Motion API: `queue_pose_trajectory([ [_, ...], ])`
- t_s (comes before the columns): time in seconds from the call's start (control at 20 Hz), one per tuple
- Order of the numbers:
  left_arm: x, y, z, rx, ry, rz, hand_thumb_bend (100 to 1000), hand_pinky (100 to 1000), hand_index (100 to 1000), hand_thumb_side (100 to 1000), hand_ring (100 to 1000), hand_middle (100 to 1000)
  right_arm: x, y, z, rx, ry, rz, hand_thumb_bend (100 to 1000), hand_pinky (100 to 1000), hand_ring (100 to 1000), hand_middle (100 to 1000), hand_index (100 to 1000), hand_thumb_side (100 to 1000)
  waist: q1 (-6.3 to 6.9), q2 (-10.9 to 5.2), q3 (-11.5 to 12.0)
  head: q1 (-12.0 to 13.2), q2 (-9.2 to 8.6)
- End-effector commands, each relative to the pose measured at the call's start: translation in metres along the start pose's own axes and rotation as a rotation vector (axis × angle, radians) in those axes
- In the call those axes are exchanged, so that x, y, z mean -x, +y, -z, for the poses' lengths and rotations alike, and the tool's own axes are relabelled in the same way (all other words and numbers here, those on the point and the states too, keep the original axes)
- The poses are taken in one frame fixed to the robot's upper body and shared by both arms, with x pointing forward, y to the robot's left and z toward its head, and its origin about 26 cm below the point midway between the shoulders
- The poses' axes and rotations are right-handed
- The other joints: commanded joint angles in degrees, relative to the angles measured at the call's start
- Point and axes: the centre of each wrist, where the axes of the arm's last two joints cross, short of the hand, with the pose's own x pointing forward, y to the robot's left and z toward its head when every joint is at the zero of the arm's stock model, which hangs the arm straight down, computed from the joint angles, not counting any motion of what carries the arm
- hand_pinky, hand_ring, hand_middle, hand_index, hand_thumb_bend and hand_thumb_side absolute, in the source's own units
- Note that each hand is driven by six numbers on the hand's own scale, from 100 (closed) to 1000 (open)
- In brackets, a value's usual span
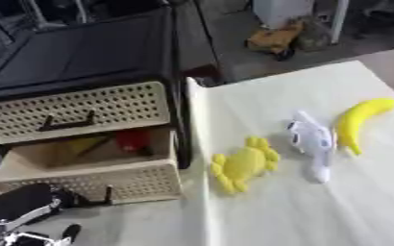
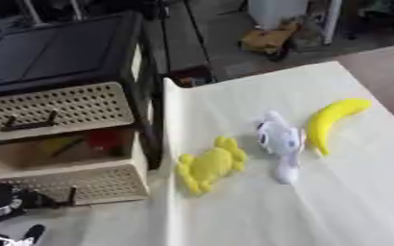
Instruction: Pick up objects from table and place into drawer.
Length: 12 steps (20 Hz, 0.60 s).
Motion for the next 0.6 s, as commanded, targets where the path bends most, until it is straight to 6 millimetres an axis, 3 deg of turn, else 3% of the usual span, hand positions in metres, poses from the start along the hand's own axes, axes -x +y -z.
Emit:
queue_pose_trajectory([
  [0.05,-0.0016,0.0089,-0.0054,0.014,-0.003,0.055,100,100,820,311,100,100,-0.0045,-0.0017,0.0067,-0.008,-0.023,-0.011,100,748,870,777,915,1000,-0.74,-1.53,0.16,0.0,-0.23],
  [0.6,-0.0114,0.0033,-0.006,0.045,-0.026,0.071,100,100,819,316,100,100,-0.0047,-0.0022,0.0062,0.0,-0.02,-0.015,100,748,870,777,915,1000,-0.96,-1.63,0.8,0.08,0.06],
])
